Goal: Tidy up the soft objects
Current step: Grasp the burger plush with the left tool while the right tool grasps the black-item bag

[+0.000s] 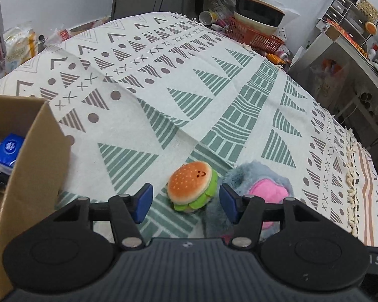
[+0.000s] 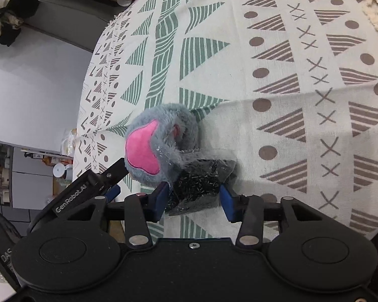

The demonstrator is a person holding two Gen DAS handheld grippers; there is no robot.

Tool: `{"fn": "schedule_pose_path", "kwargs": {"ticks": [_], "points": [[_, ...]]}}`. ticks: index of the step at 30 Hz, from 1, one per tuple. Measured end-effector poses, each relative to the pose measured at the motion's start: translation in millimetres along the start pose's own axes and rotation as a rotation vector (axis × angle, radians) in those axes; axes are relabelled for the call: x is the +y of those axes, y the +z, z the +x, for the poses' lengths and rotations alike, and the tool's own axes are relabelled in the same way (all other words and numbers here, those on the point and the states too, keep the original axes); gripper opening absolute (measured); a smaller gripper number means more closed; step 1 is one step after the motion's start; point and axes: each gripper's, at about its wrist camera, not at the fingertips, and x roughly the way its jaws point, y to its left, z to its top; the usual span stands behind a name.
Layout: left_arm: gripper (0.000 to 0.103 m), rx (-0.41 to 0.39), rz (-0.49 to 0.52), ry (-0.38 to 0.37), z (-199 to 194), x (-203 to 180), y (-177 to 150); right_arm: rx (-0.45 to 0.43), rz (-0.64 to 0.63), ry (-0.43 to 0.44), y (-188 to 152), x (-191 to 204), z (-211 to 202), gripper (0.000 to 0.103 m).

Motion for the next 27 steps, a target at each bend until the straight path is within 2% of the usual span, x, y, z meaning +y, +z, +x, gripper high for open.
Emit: {"fn": "schedule_pose_path", "kwargs": {"ticks": [7, 15, 19, 21, 22, 27], "points": [[0.058, 0.006, -0.028, -0.040, 22, 7, 2, -0.007, 0.003, 0.004, 5, 2, 8, 0.041], [0.058, 0.023, -0.096, -0.094, 38, 20, 1, 0.000, -0.008, -0.025, 9, 4, 21, 0.056], [0.057, 0.028, -0.123, -0.119, 43, 25, 0, -0.008, -0.024, -0.025, 10, 6, 22, 0.050], [0.051, 0.027, -0.127, -0.129, 42, 26, 0, -0.013, -0.036, -0.026, 9, 7, 20, 0.046], [0.039, 0.028, -0.125, -0.145, 42, 25, -1, -0.014, -0.040, -0.027, 9, 8, 19, 0.044], [0.035, 0.008, -0.113, -0.105, 28, 20, -4, -0.021, -0.062, -0.028, 7, 11, 12, 0.039]]}}
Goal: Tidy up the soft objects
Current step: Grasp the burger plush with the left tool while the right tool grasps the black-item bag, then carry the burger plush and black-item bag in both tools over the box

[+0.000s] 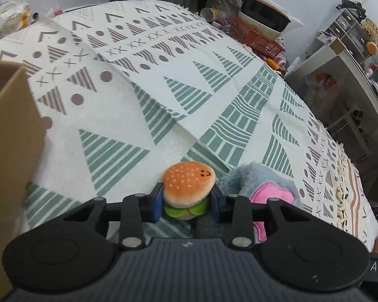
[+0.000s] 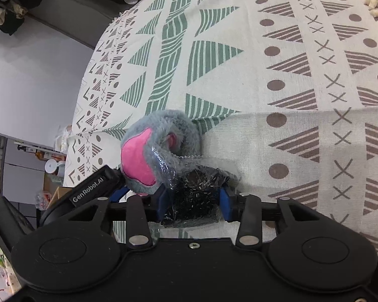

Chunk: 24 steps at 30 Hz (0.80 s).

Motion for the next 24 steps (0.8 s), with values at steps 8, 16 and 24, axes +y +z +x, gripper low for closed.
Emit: {"fn": "schedule_pose_path", "kwargs": {"ticks": [8, 16, 24], "points": [[0.035, -0.042, 0.034, 0.057, -39, -7, -8, -0.047, -0.022, 0.043, -6, 3, -24, 0.037], [0.035, -0.067, 0.037, 0.106, -76, -18, -16, -0.104, -0.063, 0.065, -9, 8, -44, 0.037], [0.035, -0.128, 0.039, 0.140, -121, -23, -11, -0.145, -0.110, 0.128, -12, 20, -56, 0.037]]}}
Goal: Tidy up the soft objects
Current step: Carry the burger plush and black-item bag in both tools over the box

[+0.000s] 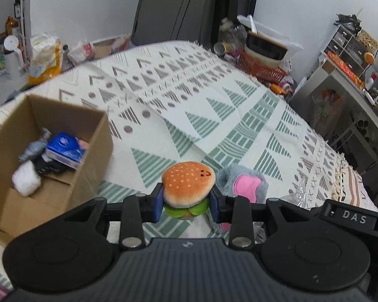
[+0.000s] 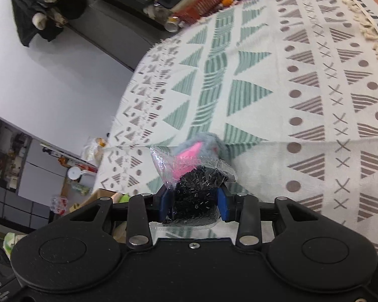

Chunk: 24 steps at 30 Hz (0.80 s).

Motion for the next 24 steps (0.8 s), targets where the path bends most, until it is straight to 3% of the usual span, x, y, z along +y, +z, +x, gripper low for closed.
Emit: {"fn": "schedule_pose_path", "kwargs": {"ticks": [9, 24], "points": [[0.035, -0.066, -0.003, 0.025, -37, 9, 7, -0.061, -0.065, 0.079, -3, 20, -14, 0.037], [0.035, -0.109, -0.074, 0.078, -66, 61, 12, -0.094, -0.191, 0.140, -15, 64, -9, 0.037]]}}
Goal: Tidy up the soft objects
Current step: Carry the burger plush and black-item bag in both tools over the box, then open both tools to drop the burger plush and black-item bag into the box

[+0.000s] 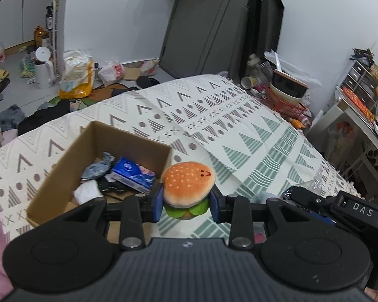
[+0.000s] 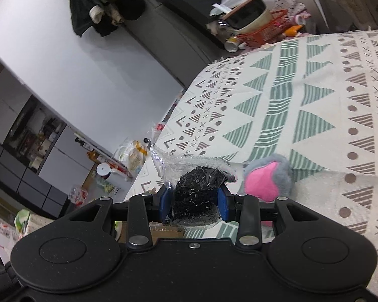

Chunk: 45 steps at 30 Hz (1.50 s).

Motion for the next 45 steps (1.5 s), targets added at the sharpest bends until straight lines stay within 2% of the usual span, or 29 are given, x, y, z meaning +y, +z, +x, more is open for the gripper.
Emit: {"fn": "schedule_pose_path", "kwargs": {"ticks": [5, 14, 29, 34, 38, 42, 45], "points": [[0.035, -0.012, -0.029, 0.016, -4, 20, 6, -0.010, -0.055, 0.006, -8, 19, 3, 0.037], [0.035, -0.002, -0.068, 0.060, 2, 56, 14, 0.032, -0.117, 0.031, -25, 50, 23, 0.037], [0.039, 0.120, -0.137, 0.143, 32, 108, 4, 0.107, -0.165, 0.119, -40, 84, 57, 0.037], [0.049, 0.126, -0.130, 0.156, 32, 113, 7, 0.139, -0.164, 0.170, -45, 93, 68, 0.038], [0.062, 0.113, -0.128, 0.173, 28, 116, 12, 0.160, -0.154, 0.200, -48, 99, 75, 0.039], [0.063, 0.099, -0.134, 0.185, 24, 122, 16, 0.171, -0.161, 0.198, -52, 102, 82, 0.039], [0.064, 0.103, -0.137, 0.190, 22, 124, 18, 0.193, -0.165, 0.201, -55, 105, 89, 0.045]]}}
